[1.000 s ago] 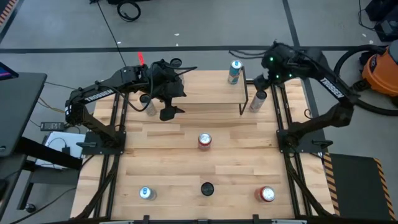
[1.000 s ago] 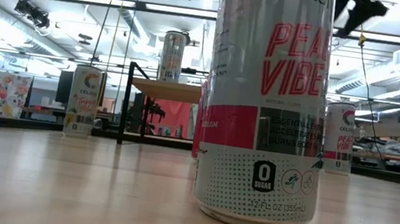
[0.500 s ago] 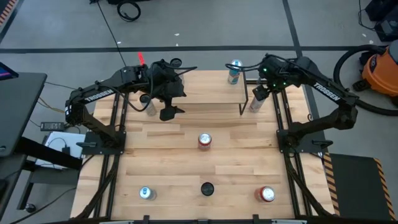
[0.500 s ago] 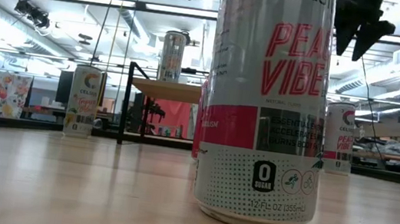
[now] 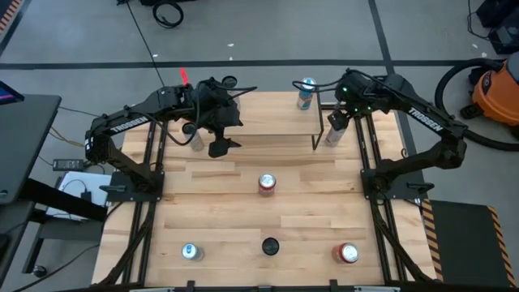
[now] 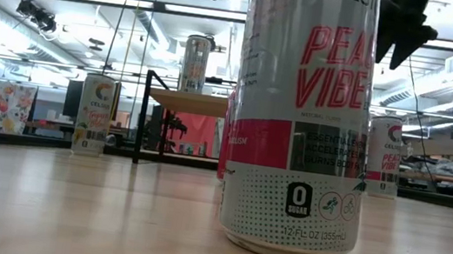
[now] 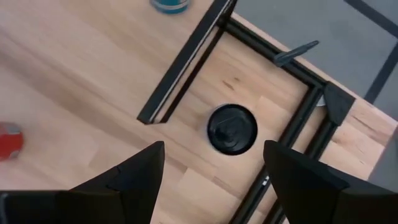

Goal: Place canned beverage on shelf
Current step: Put the top white pink soda can on the shelf

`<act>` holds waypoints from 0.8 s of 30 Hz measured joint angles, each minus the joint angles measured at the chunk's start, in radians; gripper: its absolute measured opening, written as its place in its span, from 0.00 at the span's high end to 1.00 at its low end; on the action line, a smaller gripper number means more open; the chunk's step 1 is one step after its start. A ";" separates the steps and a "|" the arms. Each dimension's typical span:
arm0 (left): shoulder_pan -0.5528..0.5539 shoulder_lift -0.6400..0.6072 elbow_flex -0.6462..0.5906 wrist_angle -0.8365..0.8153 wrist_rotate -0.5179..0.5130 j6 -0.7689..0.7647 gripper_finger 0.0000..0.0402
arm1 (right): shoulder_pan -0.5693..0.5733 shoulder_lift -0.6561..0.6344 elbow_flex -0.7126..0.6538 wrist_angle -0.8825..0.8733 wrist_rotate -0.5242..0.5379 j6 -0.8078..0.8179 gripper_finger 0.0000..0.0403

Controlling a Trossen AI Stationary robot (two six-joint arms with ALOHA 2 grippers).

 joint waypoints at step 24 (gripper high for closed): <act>0.000 0.000 0.000 0.000 0.000 -0.019 0.12 | 0.000 0.005 0.000 0.009 -0.063 -0.044 0.01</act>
